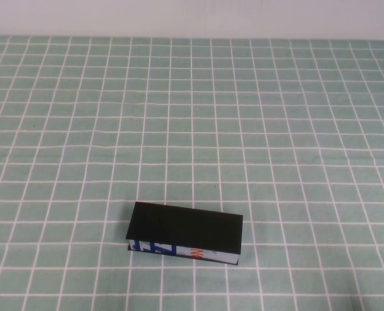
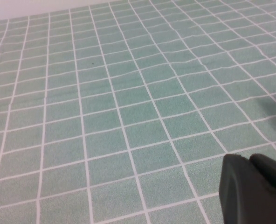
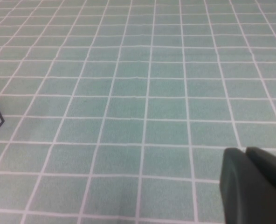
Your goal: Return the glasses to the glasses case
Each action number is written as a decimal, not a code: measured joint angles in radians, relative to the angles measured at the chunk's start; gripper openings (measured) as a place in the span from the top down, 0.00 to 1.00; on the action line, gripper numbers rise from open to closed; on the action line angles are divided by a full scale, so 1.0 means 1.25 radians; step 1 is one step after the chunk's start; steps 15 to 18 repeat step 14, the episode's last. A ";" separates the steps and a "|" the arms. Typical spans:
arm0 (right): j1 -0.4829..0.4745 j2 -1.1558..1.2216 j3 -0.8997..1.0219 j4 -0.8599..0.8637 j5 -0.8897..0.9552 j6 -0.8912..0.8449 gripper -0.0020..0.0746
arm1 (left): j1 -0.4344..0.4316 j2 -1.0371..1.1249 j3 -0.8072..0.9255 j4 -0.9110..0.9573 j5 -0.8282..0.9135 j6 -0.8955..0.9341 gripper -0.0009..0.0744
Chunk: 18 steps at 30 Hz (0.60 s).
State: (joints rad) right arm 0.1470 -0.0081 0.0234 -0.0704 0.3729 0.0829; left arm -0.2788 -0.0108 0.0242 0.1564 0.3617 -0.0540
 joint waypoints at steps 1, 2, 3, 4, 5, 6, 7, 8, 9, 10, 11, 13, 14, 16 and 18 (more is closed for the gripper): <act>0.000 0.000 0.000 0.000 0.000 0.000 0.99 | 0.000 0.000 0.000 0.000 0.000 0.000 0.99; 0.000 0.000 0.000 0.000 0.000 0.000 0.99 | 0.000 0.000 0.000 0.000 0.000 0.000 0.99; 0.000 0.000 0.000 0.002 0.000 0.000 0.99 | 0.000 0.000 0.000 0.000 0.000 0.000 0.99; 0.000 0.000 0.000 0.001 0.000 0.000 0.99 | 0.000 0.000 0.000 0.000 0.000 0.000 0.99; 0.000 0.000 0.000 0.001 0.000 0.000 0.99 | 0.000 0.000 0.000 0.000 0.000 0.000 0.99; 0.000 0.000 0.000 0.002 0.000 0.000 0.99 | 0.000 0.000 0.000 0.000 0.000 0.000 0.99; 0.000 0.000 0.000 0.002 0.000 0.000 0.99 | 0.000 0.000 0.000 0.000 0.000 0.000 0.99; 0.000 0.000 0.000 0.003 0.000 0.000 0.99 | 0.000 0.000 0.000 0.000 0.000 0.000 0.99; 0.000 0.000 0.000 0.003 -0.002 0.000 0.99 | 0.000 0.000 0.000 0.000 0.000 0.000 0.99; 0.000 0.000 0.000 0.003 -0.003 0.000 0.99 | 0.000 0.000 0.000 0.000 0.000 0.000 0.99; 0.000 0.000 0.000 0.003 -0.007 0.000 0.99 | 0.000 0.000 0.000 0.000 0.000 0.000 0.99; 0.000 0.000 0.000 0.004 -0.010 0.000 0.99 | 0.000 0.000 0.000 0.000 0.000 0.000 0.99; 0.000 0.000 0.000 0.004 -0.010 0.000 0.99 | 0.000 0.000 0.000 0.000 0.000 0.000 0.99; 0.000 0.000 0.000 0.004 -0.010 0.000 0.99 | 0.000 0.000 0.000 0.000 0.000 0.000 0.99; 0.000 0.000 0.000 0.004 -0.010 0.000 0.99 | 0.000 0.000 0.000 0.000 0.000 0.000 0.99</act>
